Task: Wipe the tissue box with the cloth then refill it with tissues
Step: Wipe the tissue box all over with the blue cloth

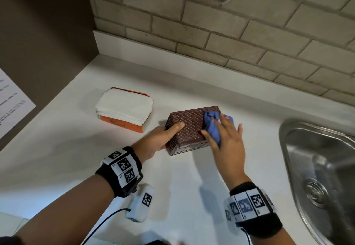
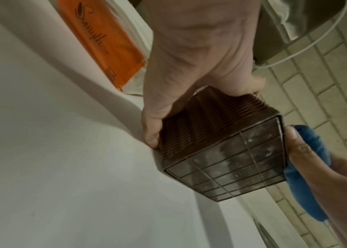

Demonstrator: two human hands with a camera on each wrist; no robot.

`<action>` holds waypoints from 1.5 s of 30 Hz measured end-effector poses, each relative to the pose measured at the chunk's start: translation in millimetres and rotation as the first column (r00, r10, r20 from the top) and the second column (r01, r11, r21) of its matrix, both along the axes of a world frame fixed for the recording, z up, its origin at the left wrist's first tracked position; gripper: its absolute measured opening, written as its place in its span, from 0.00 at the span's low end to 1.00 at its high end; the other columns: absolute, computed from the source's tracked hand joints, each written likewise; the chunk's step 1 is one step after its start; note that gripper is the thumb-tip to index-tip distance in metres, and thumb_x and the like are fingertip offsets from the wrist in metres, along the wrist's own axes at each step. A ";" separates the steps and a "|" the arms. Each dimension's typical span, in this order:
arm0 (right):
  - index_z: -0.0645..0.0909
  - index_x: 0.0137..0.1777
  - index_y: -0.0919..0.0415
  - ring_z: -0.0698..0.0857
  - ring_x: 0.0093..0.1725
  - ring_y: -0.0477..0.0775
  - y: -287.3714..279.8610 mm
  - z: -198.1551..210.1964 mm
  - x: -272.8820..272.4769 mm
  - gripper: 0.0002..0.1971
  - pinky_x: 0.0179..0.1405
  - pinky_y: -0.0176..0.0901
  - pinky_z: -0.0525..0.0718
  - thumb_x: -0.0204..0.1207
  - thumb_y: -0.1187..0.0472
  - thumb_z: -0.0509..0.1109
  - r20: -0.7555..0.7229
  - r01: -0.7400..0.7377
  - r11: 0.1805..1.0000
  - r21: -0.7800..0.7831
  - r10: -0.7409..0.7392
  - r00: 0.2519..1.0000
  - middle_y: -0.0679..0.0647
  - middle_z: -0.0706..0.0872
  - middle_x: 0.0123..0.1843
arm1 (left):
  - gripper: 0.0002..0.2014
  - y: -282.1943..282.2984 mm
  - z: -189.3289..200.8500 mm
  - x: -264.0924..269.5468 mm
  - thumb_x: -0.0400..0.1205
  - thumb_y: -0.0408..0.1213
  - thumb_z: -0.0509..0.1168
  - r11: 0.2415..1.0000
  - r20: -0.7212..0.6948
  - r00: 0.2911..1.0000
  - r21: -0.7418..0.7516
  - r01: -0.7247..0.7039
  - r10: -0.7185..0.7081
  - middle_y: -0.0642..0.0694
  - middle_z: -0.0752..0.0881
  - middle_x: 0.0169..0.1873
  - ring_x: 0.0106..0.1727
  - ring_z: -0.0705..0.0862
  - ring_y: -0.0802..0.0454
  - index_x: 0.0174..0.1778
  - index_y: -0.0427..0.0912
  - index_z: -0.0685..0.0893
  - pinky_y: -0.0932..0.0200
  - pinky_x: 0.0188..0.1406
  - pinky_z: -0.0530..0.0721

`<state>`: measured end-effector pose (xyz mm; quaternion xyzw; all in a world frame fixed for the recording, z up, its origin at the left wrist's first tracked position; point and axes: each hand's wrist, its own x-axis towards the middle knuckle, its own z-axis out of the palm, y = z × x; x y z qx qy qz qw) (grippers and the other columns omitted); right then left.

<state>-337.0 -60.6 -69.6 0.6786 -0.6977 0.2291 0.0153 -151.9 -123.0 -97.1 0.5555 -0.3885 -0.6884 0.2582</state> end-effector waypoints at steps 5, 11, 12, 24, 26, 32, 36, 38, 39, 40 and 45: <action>0.76 0.73 0.59 0.72 0.77 0.59 16.5 -1.9 41.3 0.36 0.82 0.50 0.52 0.78 0.32 0.53 -0.059 -0.054 0.999 0.001 0.054 0.997 0.60 0.75 0.76 | 0.20 -0.6 1.5 -0.7 0.81 0.54 0.65 1.000 0.000 1.000 -0.006 0.004 -0.004 0.43 0.91 0.49 0.48 0.88 0.49 0.55 0.40 0.86 0.53 0.58 0.85; 0.75 0.73 0.59 0.75 0.75 0.61 22.5 -7.0 -9.5 0.34 0.76 0.47 0.68 0.77 0.35 0.57 0.009 -0.054 0.999 -0.003 0.054 0.998 0.60 0.76 0.75 | 0.25 0.3 1.0 3.1 0.77 0.58 0.68 1.000 0.041 0.999 0.003 0.024 -0.024 0.44 0.91 0.54 0.57 0.89 0.48 0.58 0.40 0.86 0.57 0.59 0.84; 0.74 0.74 0.58 0.74 0.75 0.62 20.3 -5.3 -19.1 0.34 0.75 0.45 0.67 0.77 0.35 0.57 0.070 0.008 1.000 0.005 -0.008 0.998 0.60 0.75 0.76 | 0.24 -0.6 1.6 2.9 0.78 0.58 0.67 1.000 0.042 0.999 0.009 0.019 -0.019 0.44 0.91 0.53 0.55 0.89 0.49 0.57 0.41 0.85 0.60 0.56 0.84; 0.76 0.72 0.60 0.74 0.75 0.57 24.4 -6.7 -1.4 0.32 0.78 0.51 0.67 0.77 0.38 0.58 0.073 -0.136 0.991 -0.004 0.136 0.988 0.57 0.77 0.75 | 0.19 1.4 3.1 2.2 0.82 0.52 0.65 1.000 -0.012 1.000 0.017 -0.008 0.008 0.47 0.90 0.47 0.44 0.88 0.56 0.58 0.39 0.83 0.70 0.34 0.85; 0.76 0.73 0.59 0.74 0.75 0.57 17.5 -0.2 -22.5 0.31 0.77 0.54 0.70 0.77 0.38 0.61 0.213 -0.009 1.000 0.015 0.005 0.977 0.57 0.76 0.76 | 0.21 0.6 3.5 1.9 0.80 0.55 0.66 1.000 -0.001 1.000 0.012 -0.006 0.006 0.47 0.90 0.47 0.47 0.88 0.55 0.58 0.40 0.83 0.67 0.39 0.83; 0.78 0.70 0.60 0.76 0.74 0.59 21.5 3.7 41.9 0.31 0.77 0.53 0.67 0.77 0.38 0.58 0.015 -0.164 0.987 -0.006 0.164 0.986 0.60 0.79 0.73 | 0.24 -1.0 -1.2 -0.2 0.81 0.52 0.66 1.000 0.000 1.000 0.007 -0.029 0.029 0.42 0.91 0.50 0.48 0.90 0.51 0.62 0.35 0.84 0.64 0.43 0.86; 0.77 0.73 0.57 0.74 0.75 0.54 -2.2 10.8 18.3 0.29 0.78 0.46 0.66 0.78 0.40 0.60 0.097 -0.159 0.986 0.045 0.155 0.983 0.56 0.77 0.76 | 0.25 -3.6 -3.0 5.2 0.79 0.55 0.67 0.998 0.012 0.998 -0.027 -0.062 0.062 0.43 0.91 0.51 0.49 0.89 0.51 0.61 0.36 0.84 0.64 0.48 0.87; 0.76 0.73 0.55 0.76 0.74 0.54 -21.6 12.1 -5.0 0.29 0.74 0.49 0.73 0.78 0.38 0.60 0.202 -0.060 0.995 0.077 0.044 0.978 0.55 0.77 0.76 | 0.28 -5.7 -3.0 8.2 0.77 0.59 0.67 0.998 0.055 0.997 -0.037 -0.048 0.050 0.45 0.91 0.50 0.48 0.88 0.52 0.61 0.37 0.84 0.61 0.54 0.85; 0.77 0.72 0.53 0.78 0.72 0.56 -29.3 12.6 -12.1 0.29 0.71 0.50 0.77 0.78 0.37 0.60 0.252 -0.007 0.996 0.092 -0.017 0.968 0.55 0.79 0.74 | 0.29 -5.6 -2.3 8.9 0.77 0.60 0.67 0.998 0.069 0.997 -0.040 -0.043 0.046 0.46 0.91 0.48 0.45 0.87 0.54 0.60 0.37 0.84 0.62 0.53 0.85; 0.77 0.72 0.53 0.79 0.70 0.57 -33.9 13.3 -13.7 0.29 0.69 0.51 0.78 0.77 0.36 0.60 0.261 0.028 0.995 0.101 -0.053 0.964 0.55 0.80 0.73 | 0.29 -5.9 -2.8 8.9 0.77 0.60 0.66 0.998 0.076 0.996 -0.042 -0.045 0.048 0.47 0.90 0.44 0.41 0.87 0.55 0.59 0.36 0.84 0.62 0.50 0.84; 0.78 0.71 0.59 0.76 0.74 0.60 -8.5 14.3 48.9 0.28 0.78 0.49 0.64 0.78 0.42 0.61 0.029 -0.140 0.990 0.023 0.139 0.990 0.60 0.79 0.73 | 0.23 -3.4 -0.7 2.1 0.81 0.54 0.65 0.998 0.033 0.998 -0.035 -0.056 0.057 0.44 0.91 0.45 0.42 0.89 0.54 0.59 0.36 0.84 0.65 0.43 0.88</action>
